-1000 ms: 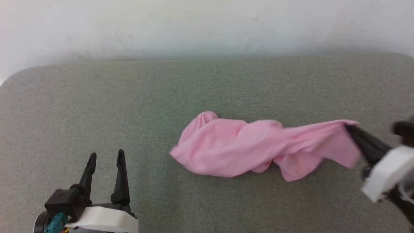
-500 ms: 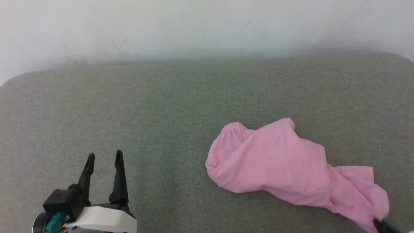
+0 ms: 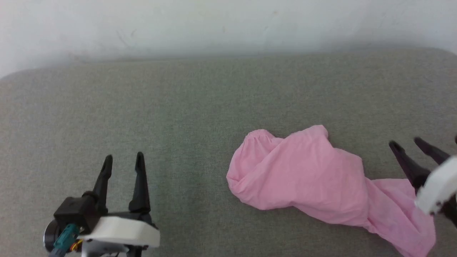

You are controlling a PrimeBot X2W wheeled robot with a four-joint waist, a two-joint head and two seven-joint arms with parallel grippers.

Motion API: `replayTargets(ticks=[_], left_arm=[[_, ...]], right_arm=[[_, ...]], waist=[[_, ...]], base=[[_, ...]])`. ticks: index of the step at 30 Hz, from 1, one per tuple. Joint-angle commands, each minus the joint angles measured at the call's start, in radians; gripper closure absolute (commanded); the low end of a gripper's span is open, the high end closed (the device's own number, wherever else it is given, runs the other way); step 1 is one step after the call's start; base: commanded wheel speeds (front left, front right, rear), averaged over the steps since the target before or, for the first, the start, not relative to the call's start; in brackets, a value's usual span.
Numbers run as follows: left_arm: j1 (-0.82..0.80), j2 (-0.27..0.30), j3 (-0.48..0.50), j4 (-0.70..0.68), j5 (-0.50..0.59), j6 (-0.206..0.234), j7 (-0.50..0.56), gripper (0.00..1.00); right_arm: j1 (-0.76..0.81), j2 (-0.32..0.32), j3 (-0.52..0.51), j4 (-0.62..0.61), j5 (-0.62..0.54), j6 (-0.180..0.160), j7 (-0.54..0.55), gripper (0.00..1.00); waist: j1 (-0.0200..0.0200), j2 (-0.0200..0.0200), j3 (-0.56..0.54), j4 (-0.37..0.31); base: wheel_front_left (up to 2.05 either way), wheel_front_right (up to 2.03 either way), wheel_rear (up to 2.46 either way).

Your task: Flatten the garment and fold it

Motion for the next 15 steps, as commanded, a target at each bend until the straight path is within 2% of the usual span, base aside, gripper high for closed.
replayTargets(ticks=[1, 8, 15], left_arm=[[-0.019, -0.002, -0.003, -0.002, 0.008, -0.006, -0.006, 0.00], [-0.085, -0.029, -0.041, 0.005, 0.022, -0.018, -0.042, 0.00], [-0.128, -0.059, -0.076, 0.031, 0.025, -0.031, -0.083, 0.00]], right_arm=[[-0.028, -0.005, 0.011, 0.012, 0.012, -0.001, 0.003, 0.00], [-0.305, -0.127, 0.256, 0.190, 0.128, -0.001, 0.084, 0.00], [-0.487, -0.203, 0.477, 0.305, 0.232, -0.001, 0.201, 0.00]], waist=[[-0.0001, -0.0001, 0.036, 0.029], [-0.0001, -0.0001, 0.127, 0.100], [-0.0001, -0.0001, 0.193, 0.153]], base=[[0.00, 0.00, 0.00], [0.00, 0.00, 0.00], [0.00, 0.00, 0.00]])
